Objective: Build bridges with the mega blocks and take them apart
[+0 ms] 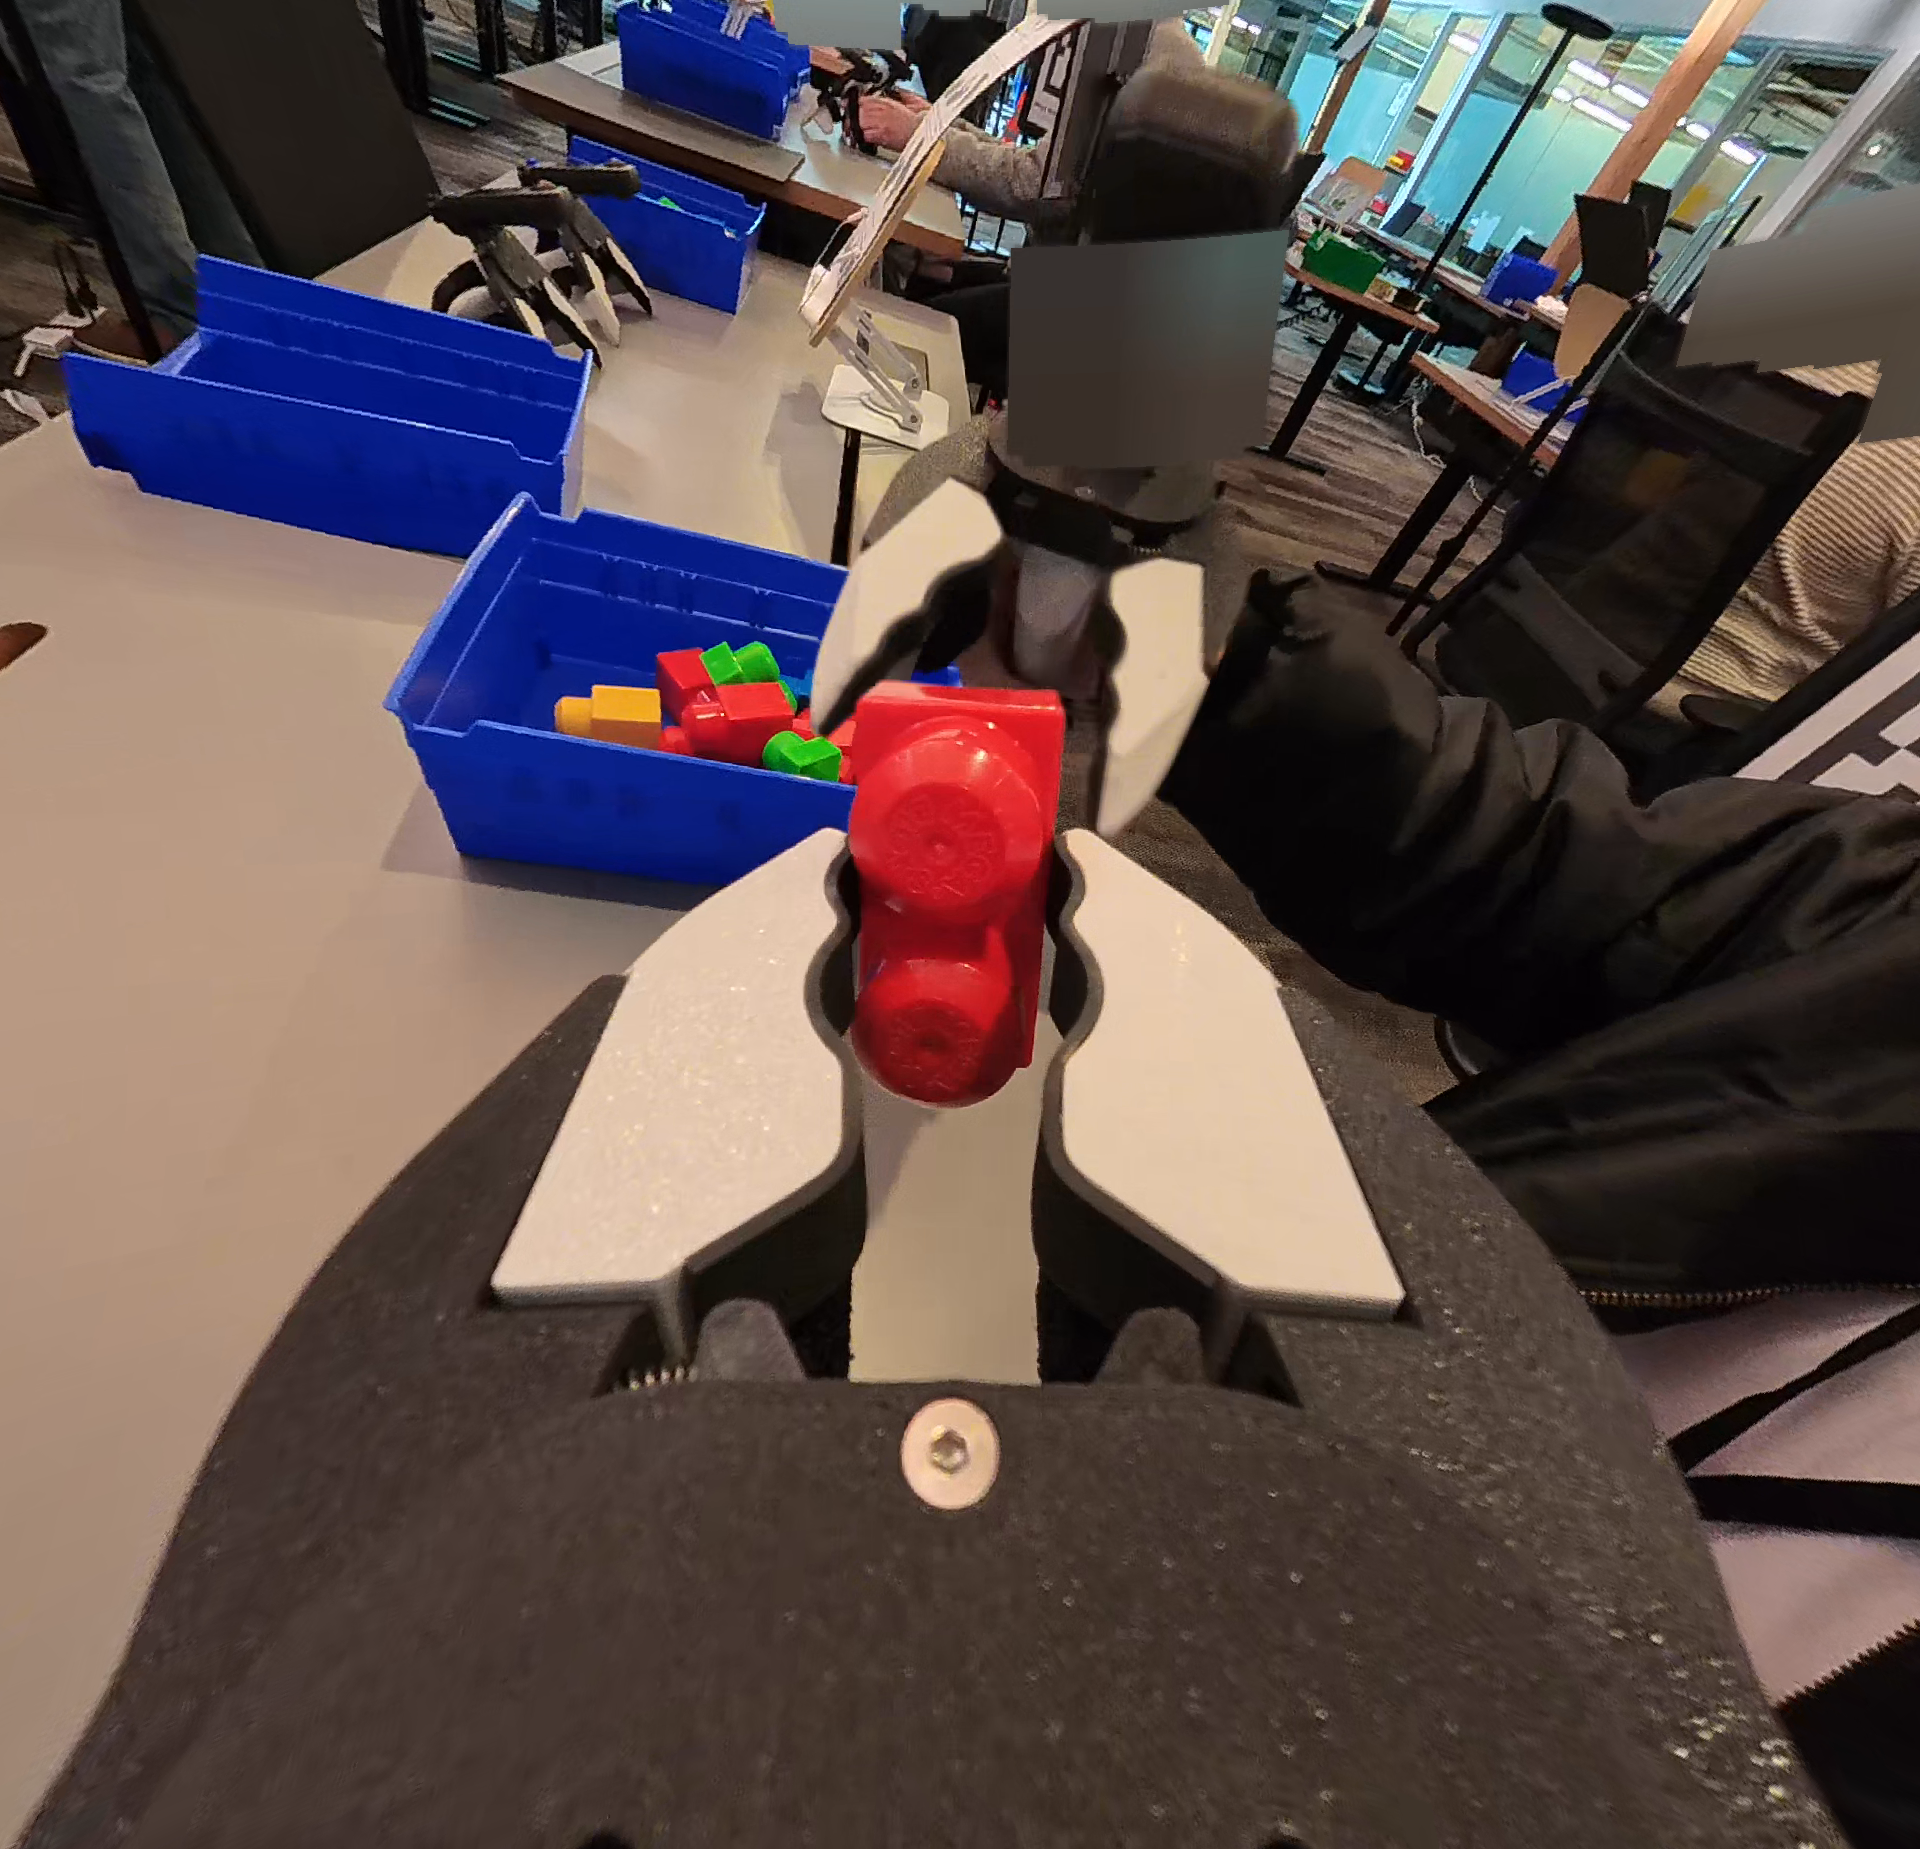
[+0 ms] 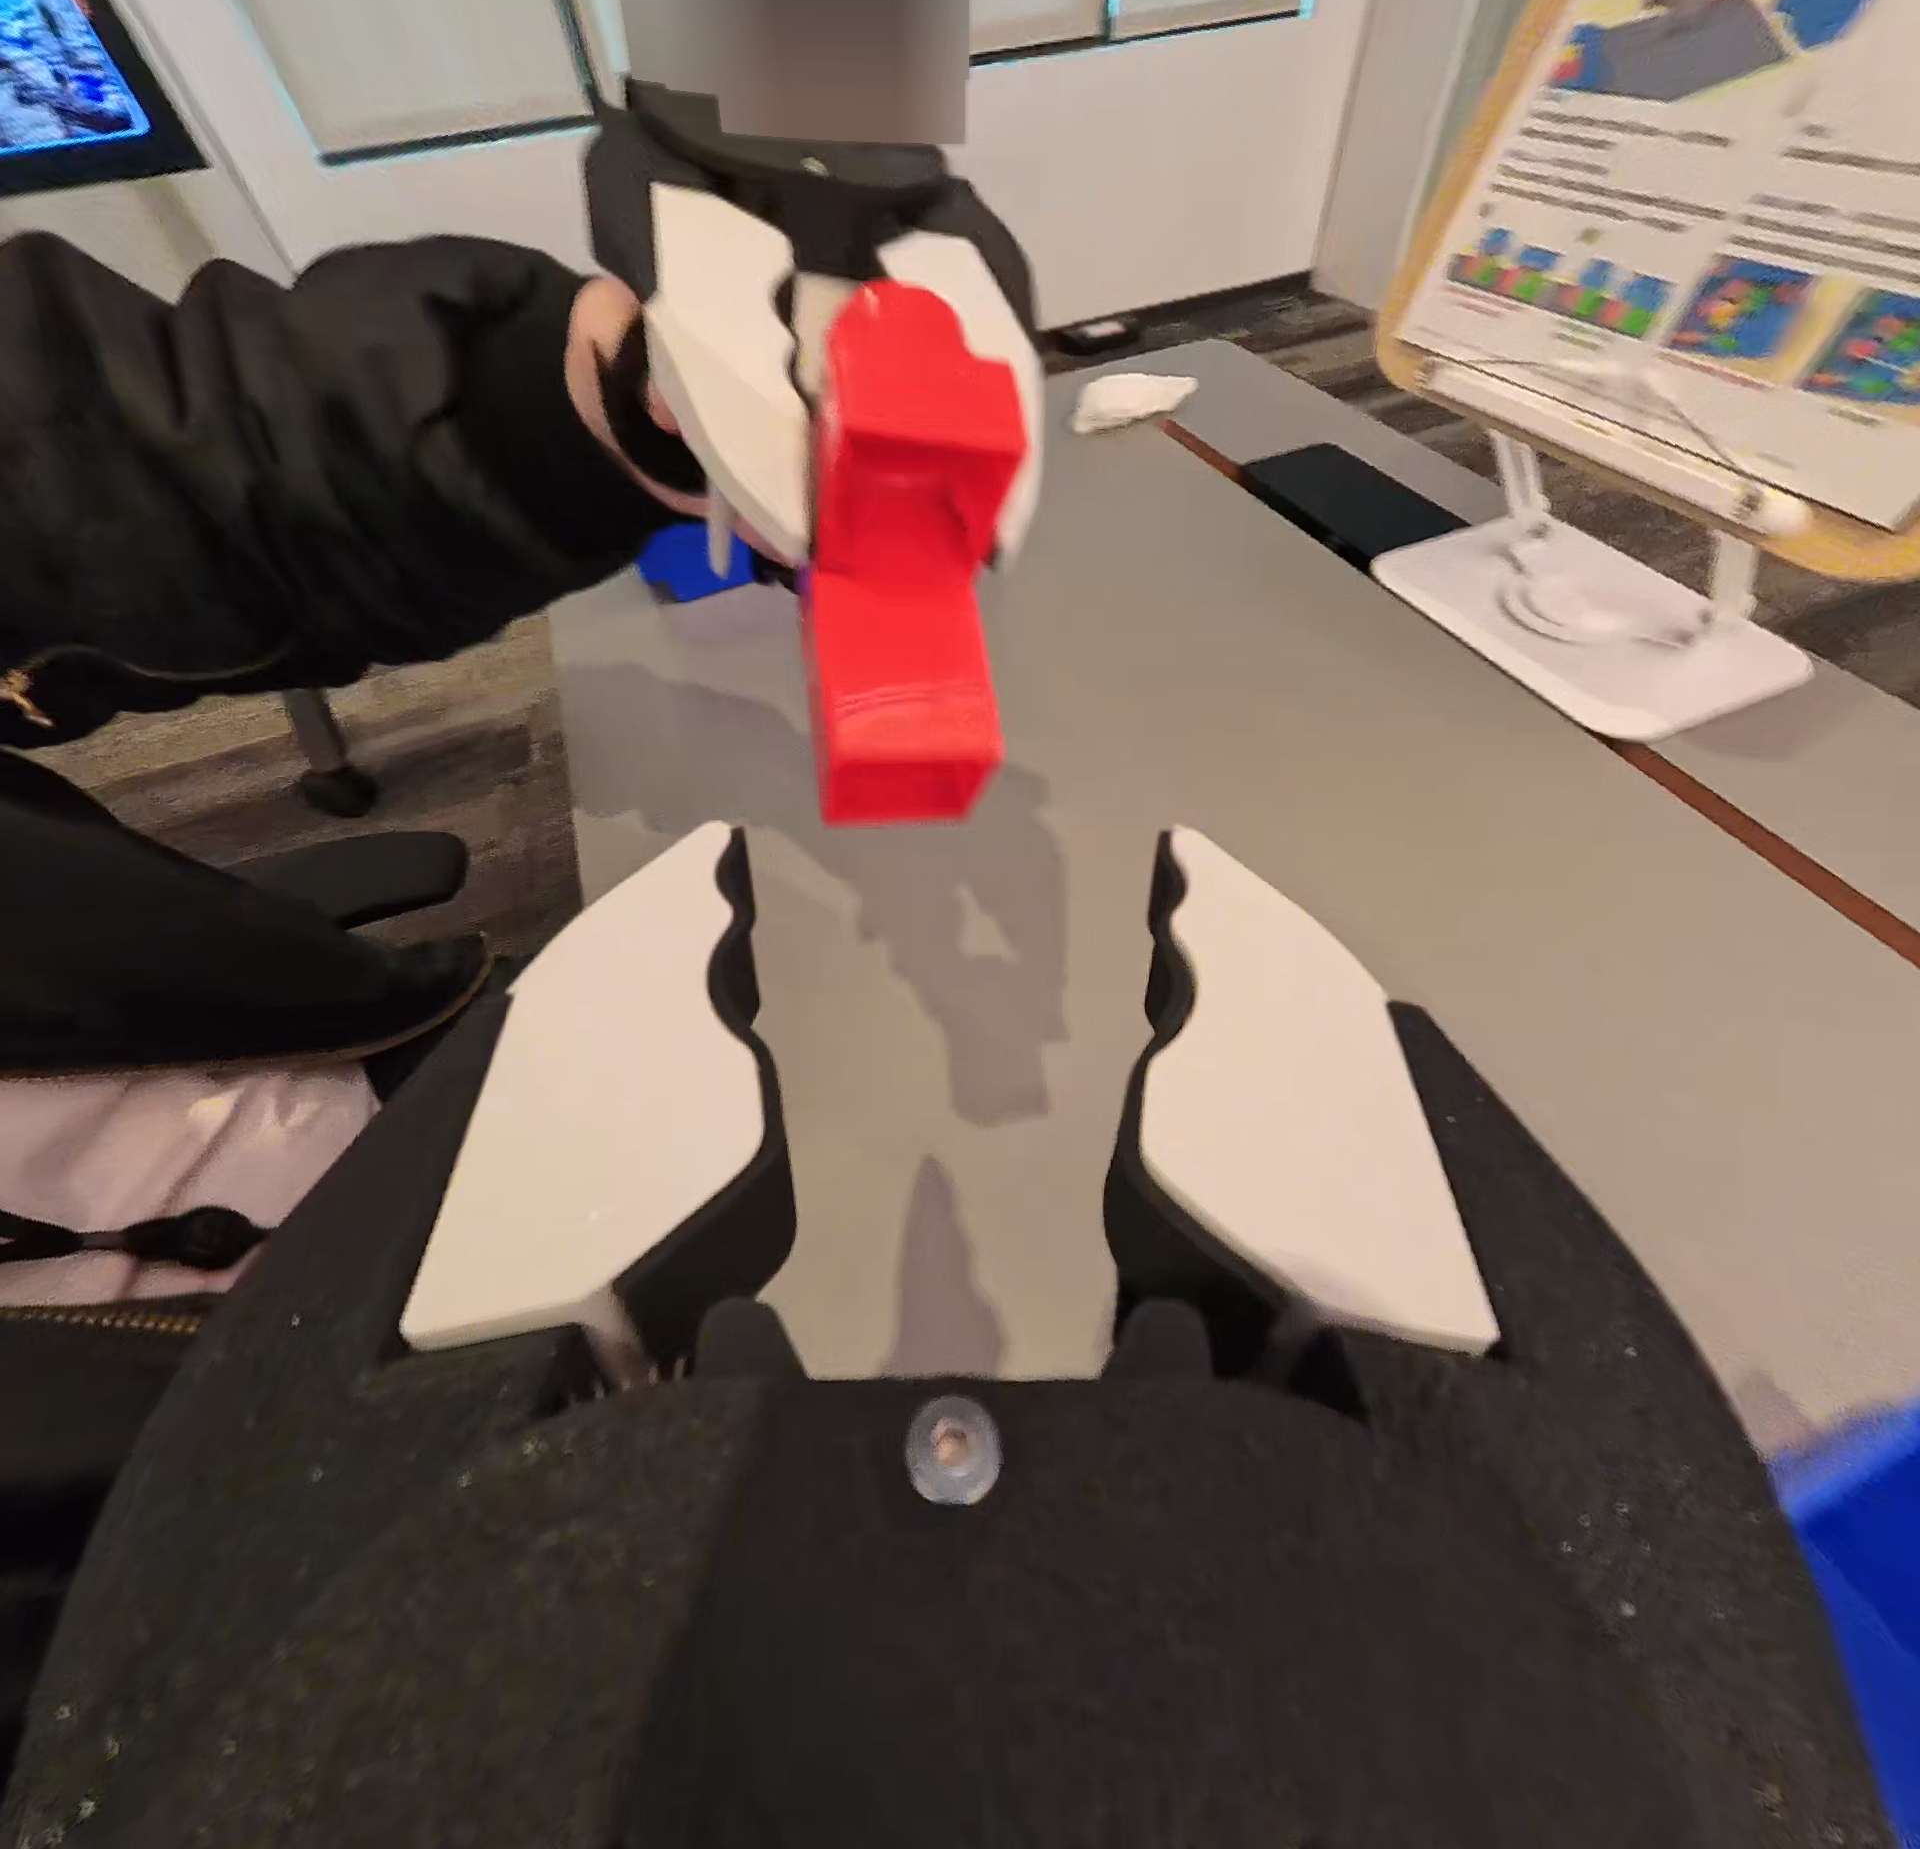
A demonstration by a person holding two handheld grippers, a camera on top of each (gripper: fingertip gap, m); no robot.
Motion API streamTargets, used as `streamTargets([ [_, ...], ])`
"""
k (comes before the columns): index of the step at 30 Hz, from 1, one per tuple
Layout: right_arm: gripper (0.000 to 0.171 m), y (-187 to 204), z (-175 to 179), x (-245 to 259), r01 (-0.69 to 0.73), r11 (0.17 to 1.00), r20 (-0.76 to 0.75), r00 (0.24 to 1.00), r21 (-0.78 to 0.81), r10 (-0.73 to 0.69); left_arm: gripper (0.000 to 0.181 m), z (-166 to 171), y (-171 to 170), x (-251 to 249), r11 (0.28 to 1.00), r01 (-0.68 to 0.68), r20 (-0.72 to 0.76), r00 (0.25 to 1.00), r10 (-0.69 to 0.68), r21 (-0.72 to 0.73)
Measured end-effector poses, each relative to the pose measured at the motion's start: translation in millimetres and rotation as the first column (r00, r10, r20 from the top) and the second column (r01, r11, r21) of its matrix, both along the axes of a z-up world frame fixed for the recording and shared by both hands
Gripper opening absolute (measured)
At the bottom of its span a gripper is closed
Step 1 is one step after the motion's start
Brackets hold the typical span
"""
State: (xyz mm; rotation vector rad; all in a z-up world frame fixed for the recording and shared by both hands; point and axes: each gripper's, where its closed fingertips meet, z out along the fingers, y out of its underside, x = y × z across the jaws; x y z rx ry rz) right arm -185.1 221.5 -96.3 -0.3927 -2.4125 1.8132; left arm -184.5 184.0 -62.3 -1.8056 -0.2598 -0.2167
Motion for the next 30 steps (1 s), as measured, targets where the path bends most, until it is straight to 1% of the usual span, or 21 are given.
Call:
streamTargets([
  [2, 0.072, -22.3, 6.0, 5.7, -0.046, 0.999, 0.005, 0.999, -0.012, 0.046, 0.034, -1.1, 2.6, 2.6, 1.0, 0.006, 0.001, 1.0, -0.006, 0.001],
  [3, 0.068, -30.5, 7.0, 6.8, -0.06, 0.998, 0.016, 0.998, -0.014, 0.06, 0.034, -1.1, 3.2, 4.3, 1.0, 0.012, 0.005, 1.0, -0.012, 0.004],
  [4, 0.045, -35.9, 5.5, 6.8, -0.07, 0.998, 0.026, 0.997, 0.0, 0.07, 0.034, -1.0, 3.4, 5.7, 1.0, 0.017, 0.009, 1.0, -0.017, 0.004],
  [5, 0.037, -39.4, 3.2, 7.8, -0.088, 0.996, 0.037, 0.995, 0.014, 0.088, 0.034, -1.2, 3.2, 6.5, 1.0, 0.017, 0.006, 1.0, -0.017, 0.002],
  [7, 0.036, -42.7, 1.3, 10.7, -0.121, 0.992, 0.057, 0.991, 0.018, 0.12, 0.034, -2.3, 0.7, 8.5, 1.0, 0.021, -0.005, 1.0, -0.021, -0.015],
  [11, 0.036, -44.8, -1.8, 13.7, -0.139, 0.99, 0.034, 0.99, 0.038, 0.137, 0.034, -6.6, -3.5, 12.1, 0.998, 0.03, -0.038, 0.999, -0.032, -0.057],
  [17, 0.035, -41.0, -7.9, 19.1, -0.147, 0.988, 0.052, 0.988, 0.035, 0.145, 0.034, -9.4, -5.8, 17.8, 0.997, 0.045, -0.034, 0.998, -0.047, -0.055],
  [18, 0.035, -33.9, -13.5, 16.3, -0.125, 0.99, 0.054, 0.991, 0.065, 0.122, 0.034, -5.5, -10.9, 12.2, 0.999, 0.017, -0.046, 0.999, -0.019, -0.043],
  [19, 0.036, -22.9, -19.7, 12.3, -0.095, 0.991, 0.055, 0.994, 0.09, 0.091, 0.034, 7.1, -20.2, 5.9, 1.0, -0.007, -0.04, 0.999, 0.008, 0.016],
  [20, 0.036, -10.3, -22.1, 9.4, -0.069, 0.994, 0.063, 0.996, 0.08, 0.064, 0.034, 19.0, -32.3, 1.3, 0.998, -0.016, -0.018, 1.0, 0.017, 0.06],
  [21, 0.036, 5.2, -21.6, 5.5, -0.034, 0.997, 0.067, 0.997, 0.064, 0.03, 0.034, 23.4, -44.1, -3.0, 0.998, -0.029, -0.016, 0.999, 0.03, 0.06],
  [22, 0.036, 26.4, -19.3, -3.9, 0.033, 0.997, 0.042, 0.998, 0.065, -0.036, 0.034, 21.6, -54.8, -7.6, 0.998, -0.057, -0.041, 0.997, 0.058, 0.027],
  [23, 0.036, 55.3, -16.2, -20.9, 0.142, 0.987, -0.004, 0.99, 0.078, -0.143, 0.034, 17.3, -63.3, -10.3, 0.996, -0.084, -0.072, 0.994, 0.083, -0.009],
  [24, 0.036, 89.8, -15.9, -41.1, 0.265, 0.959, -0.026, 0.964, 0.101, -0.264, 0.034, 9.6, -69.3, -8.9, 0.994, -0.088, -0.083, 0.993, 0.083, -0.058],
  [25, 0.036, 122.9, -21.3, -58.4, 0.356, 0.926, 0.006, 0.933, 0.127, -0.36, 0.034, 2.0, -73.0, -5.4, 0.992, -0.082, -0.085, 0.994, 0.074, -0.098],
  [27, 0.036, 175.6, -45.1, -88.8, 0.491, 0.853, 0.113, 0.851, 0.176, -0.513, 0.034, -12.2, -76.5, 1.5, 0.985, -0.077, -0.086, 0.994, 0.065, -0.153],
  [28, 0.036, 192.5, -61.2, -99.5, 0.529, 0.822, 0.152, 0.813, 0.21, -0.562, 0.034, -19.7, -77.9, 3.6, 0.98, -0.082, -0.095, 0.993, 0.065, -0.183],
  [30, 0.036, 210.5, -92.7, -113.6, 0.569, 0.767, 0.179, 0.756, 0.296, -0.63, 0.034, -29.0, -79.3, 7.1, 0.974, -0.09, -0.112, 0.991, 0.068, -0.207],
])
